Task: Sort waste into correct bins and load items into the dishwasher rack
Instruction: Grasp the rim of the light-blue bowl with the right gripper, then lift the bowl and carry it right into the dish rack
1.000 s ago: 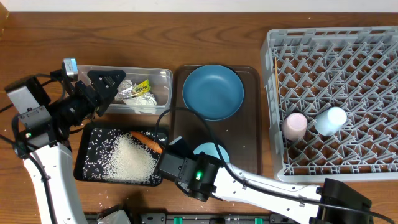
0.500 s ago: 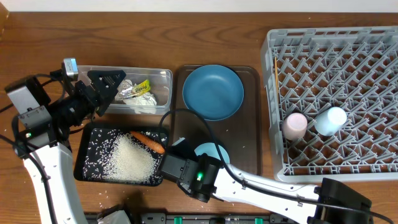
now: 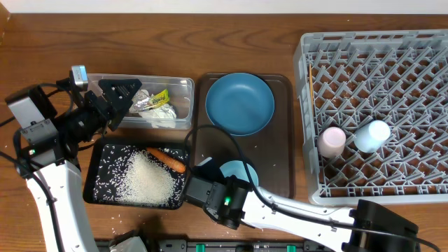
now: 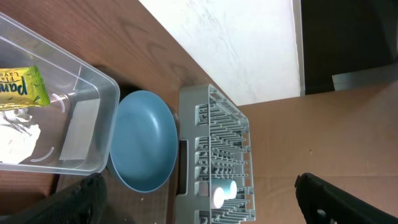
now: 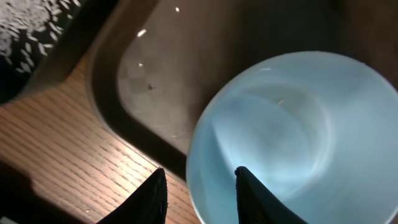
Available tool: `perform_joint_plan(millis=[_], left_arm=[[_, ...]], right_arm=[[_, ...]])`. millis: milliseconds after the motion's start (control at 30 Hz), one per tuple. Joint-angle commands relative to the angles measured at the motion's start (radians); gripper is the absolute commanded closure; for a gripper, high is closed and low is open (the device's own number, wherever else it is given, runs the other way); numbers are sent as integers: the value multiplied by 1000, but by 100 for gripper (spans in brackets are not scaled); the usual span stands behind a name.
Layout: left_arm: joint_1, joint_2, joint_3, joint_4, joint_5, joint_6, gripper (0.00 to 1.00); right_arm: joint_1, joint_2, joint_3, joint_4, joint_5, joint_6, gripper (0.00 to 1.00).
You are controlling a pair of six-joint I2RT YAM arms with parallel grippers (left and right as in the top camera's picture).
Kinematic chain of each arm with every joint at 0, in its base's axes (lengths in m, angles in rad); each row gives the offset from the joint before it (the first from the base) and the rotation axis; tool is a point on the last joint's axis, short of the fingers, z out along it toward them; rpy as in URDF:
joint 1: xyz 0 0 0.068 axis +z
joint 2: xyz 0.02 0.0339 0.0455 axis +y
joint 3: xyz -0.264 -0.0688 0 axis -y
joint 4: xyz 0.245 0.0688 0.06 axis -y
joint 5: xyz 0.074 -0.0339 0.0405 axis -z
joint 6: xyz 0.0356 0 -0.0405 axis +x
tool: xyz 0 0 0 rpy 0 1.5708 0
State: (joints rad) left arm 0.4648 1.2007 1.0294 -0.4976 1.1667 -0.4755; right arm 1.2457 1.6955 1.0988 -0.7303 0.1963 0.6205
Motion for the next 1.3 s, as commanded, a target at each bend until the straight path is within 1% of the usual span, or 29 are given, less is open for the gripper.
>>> perform_joint_plan(millis=[0,167,200,233,267,300,367,400,567,667,967,1033,1133,1267], left_arm=[[5,-6,9,-2,-2,-8,1],[5,-6,9,-2,-2,-8,2],[5,-6,9,-2,-2,-8,1],[5,-6,9,-2,-1,-8,2],[5,-6,9,-2,-2,-8,2],[5,-6,9,-2,-2,-8,1],[5,-6,9,-2,-1,-8,1],[5,-6,9,-2,-2,-8,1],[5,-6,9,-2,-2,-8,1],[5,-6,9,-2,-2,-8,2],[5,-6,9,-1,-2,-8,2],[5,-6,9,-2,-2,-8,1],[5,-6,9,-2,-2,-8,2],[5,-6,9,-2,-2,-8,2]], right_arm=[[-8,20,-32,16,5,23,64],[-8,20,-72,51,-2,40,64],[-8,20,-76,51,-2,46,65],[-8,20,-77,51,-3,45,69],[-8,20,-77,51,-3,45,76],[-8,20,-77,51,-3,45,80],[-8,20,-77,51,-3,45,86],[-8,20,-77,51,-6,45,88],[-8,19,-77,49,-25,45,88],[-8,19,-77,49,-24,45,99],[-10,8,-61,26,-51,43,99],[-16,-12,-37,0,-59,2,99],[-39,-71,19,-56,-74,-97,99],[-105,-171,62,-122,-82,-152,99]])
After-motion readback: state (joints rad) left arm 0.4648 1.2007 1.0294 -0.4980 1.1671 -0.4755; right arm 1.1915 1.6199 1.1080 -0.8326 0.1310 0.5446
